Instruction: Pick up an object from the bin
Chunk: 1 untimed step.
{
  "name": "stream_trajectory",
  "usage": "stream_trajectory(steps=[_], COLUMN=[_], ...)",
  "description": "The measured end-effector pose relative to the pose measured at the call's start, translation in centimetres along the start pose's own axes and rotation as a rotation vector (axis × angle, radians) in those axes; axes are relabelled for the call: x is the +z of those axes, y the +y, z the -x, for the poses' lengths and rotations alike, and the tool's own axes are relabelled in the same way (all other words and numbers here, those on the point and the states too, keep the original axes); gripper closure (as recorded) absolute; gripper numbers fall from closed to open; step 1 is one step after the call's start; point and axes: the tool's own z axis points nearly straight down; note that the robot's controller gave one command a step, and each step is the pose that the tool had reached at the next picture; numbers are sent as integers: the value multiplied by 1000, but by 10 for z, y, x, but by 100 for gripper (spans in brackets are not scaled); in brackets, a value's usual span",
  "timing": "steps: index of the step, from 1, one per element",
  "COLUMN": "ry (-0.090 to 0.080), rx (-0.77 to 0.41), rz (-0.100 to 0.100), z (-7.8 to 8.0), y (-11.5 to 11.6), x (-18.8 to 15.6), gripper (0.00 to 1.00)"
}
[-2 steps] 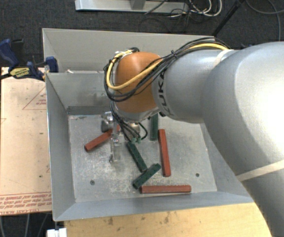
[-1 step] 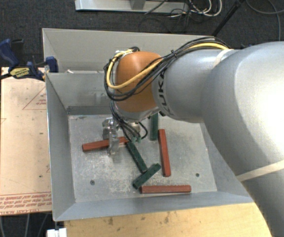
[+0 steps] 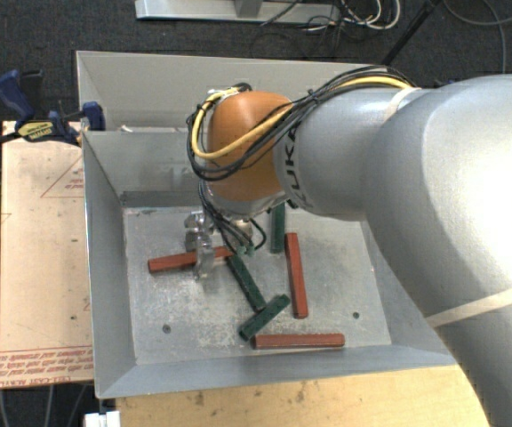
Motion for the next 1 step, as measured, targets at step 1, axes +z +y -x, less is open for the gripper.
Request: stream_trajectory(steps=[1], ry=[-9], rx=[1], rz=[1], z=[3], y=[1], x=[-93], gripper=[100])
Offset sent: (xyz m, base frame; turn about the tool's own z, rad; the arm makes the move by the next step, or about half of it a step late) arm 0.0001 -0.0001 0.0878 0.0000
